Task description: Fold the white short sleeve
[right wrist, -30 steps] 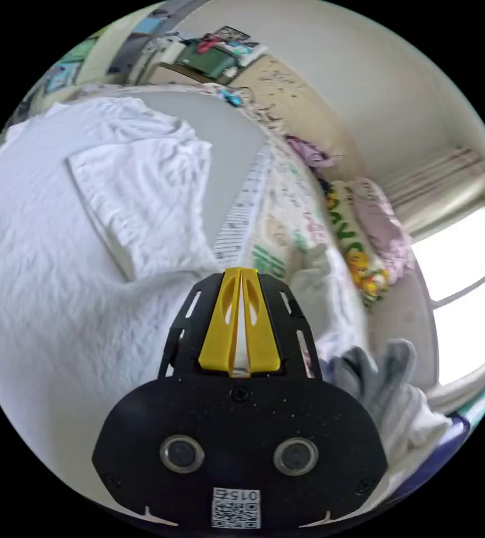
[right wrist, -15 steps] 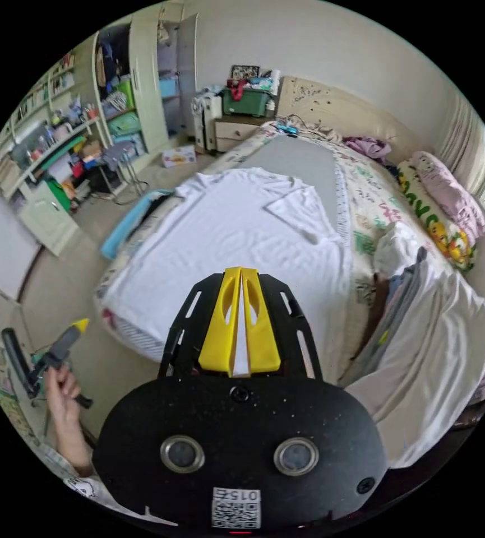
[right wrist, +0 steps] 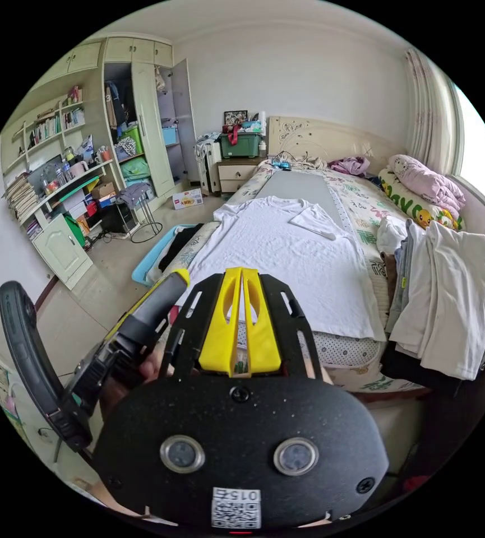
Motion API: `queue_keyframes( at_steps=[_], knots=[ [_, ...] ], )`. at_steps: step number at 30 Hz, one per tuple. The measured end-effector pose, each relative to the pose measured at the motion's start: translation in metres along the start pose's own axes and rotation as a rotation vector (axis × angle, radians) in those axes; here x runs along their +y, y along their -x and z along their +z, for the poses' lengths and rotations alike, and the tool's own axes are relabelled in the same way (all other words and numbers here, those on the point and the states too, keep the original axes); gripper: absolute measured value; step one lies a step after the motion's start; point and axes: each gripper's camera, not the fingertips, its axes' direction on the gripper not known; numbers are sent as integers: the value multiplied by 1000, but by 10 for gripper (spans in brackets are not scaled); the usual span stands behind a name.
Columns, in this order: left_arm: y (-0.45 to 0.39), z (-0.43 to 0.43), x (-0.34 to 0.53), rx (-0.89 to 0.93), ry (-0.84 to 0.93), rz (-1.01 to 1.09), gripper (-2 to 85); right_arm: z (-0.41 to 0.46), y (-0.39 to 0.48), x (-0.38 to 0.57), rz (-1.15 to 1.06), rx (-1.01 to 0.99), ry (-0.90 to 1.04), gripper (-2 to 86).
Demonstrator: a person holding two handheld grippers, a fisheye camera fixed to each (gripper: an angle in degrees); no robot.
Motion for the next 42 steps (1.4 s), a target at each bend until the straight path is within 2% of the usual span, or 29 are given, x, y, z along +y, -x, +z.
queue_keyframes(
  at_steps=[5,10,17,21,27,31,33,37,42],
  knots=[
    [17,10,-16,-23,-7,-41,55,31,38,4,8,118,15,-9],
    [28,25,-33,-88,-31,-39,54,73,55,0,15,104,73,-10],
    [30,92,-47,-116,68,-58,52,142,40,-8,68,122,113,-10],
    [18,121,-56,-158,58,9,51,177,32,-10,95,130,138,-10],
    [30,155,-63,-43,117,-43,56,216,29,-9,75,140,164,-8],
    [38,164,-55,-11,150,-89,54,244,37,8,-16,265,190,5],
    [40,169,-50,-27,187,-86,48,255,33,14,-29,218,236,21],
    [45,169,-40,-38,167,-116,24,252,18,30,55,119,134,29],
    [54,166,-28,12,128,-131,8,251,17,40,23,120,94,31]
  ],
)
